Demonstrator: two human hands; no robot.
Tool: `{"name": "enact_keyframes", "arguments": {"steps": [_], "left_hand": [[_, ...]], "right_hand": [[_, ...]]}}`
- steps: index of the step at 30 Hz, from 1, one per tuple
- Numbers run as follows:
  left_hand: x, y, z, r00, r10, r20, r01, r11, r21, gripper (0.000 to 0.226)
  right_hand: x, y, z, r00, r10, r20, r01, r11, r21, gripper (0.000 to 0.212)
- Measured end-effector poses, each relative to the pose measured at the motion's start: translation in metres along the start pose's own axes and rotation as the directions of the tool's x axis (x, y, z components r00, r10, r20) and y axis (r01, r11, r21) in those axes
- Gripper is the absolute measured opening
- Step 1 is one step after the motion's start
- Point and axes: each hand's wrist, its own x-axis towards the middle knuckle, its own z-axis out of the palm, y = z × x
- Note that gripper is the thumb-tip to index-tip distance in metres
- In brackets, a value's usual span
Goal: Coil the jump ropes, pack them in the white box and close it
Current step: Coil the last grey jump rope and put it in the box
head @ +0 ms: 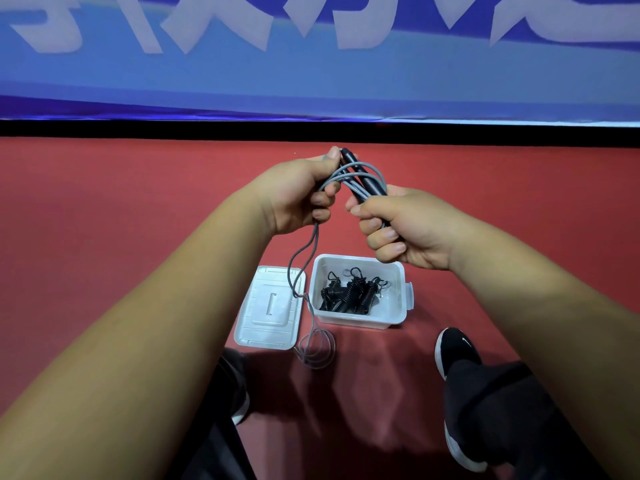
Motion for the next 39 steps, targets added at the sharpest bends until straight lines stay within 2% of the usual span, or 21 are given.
{"name": "enact_keyframes", "arguments": {"steps": [7,10,13,20,24,27,33,39], "left_hand": [[0.0,0.004,-0.006,0.993,0.074,-0.094,-0.066,0.994,0.082,0.024],[-0.001,0.004,-0.006,0.985,0.07,-0.155,-0.054,0.993,0.106,0.017],[-0.001,0.001,-0.005,0.98,0.031,-0.194,-0.021,0.998,0.055,0.012],[0.005,-0.005,-0.007,0.986,-0.028,-0.165,0.019,0.998,-0.055,0.003],[0.005,-0.008,0.001,0.994,0.043,-0.102,-0.059,0.985,-0.16,0.008],[0.004,-0.007,0.006,0.991,0.104,-0.08,-0.117,0.977,-0.179,0.007],[0.0,-0.001,0.008,0.981,0.165,-0.101,-0.17,0.985,-0.04,0.021],[-0.002,-0.001,0.009,0.979,0.174,-0.109,-0.168,0.984,0.064,0.018]], "right_hand": [[0.004,0.001,-0.001,0.997,-0.049,-0.06,0.049,0.999,0.001,0.014],[0.007,0.004,-0.002,0.989,-0.078,-0.125,0.07,0.995,-0.071,0.014],[0.01,0.008,-0.002,0.982,-0.107,-0.153,0.085,0.986,-0.142,0.014],[0.016,0.012,-0.006,0.968,-0.123,-0.218,0.072,0.971,-0.229,0.02],[0.014,0.007,-0.006,0.98,-0.085,-0.181,0.054,0.984,-0.172,0.018],[0.008,0.001,-0.005,0.988,-0.066,-0.136,0.053,0.994,-0.094,0.014],[0.006,0.002,-0.005,0.989,-0.077,-0.126,0.074,0.997,-0.027,0.016],[-0.001,0.001,-0.003,0.992,-0.091,-0.093,0.088,0.996,-0.035,0.025]]}}
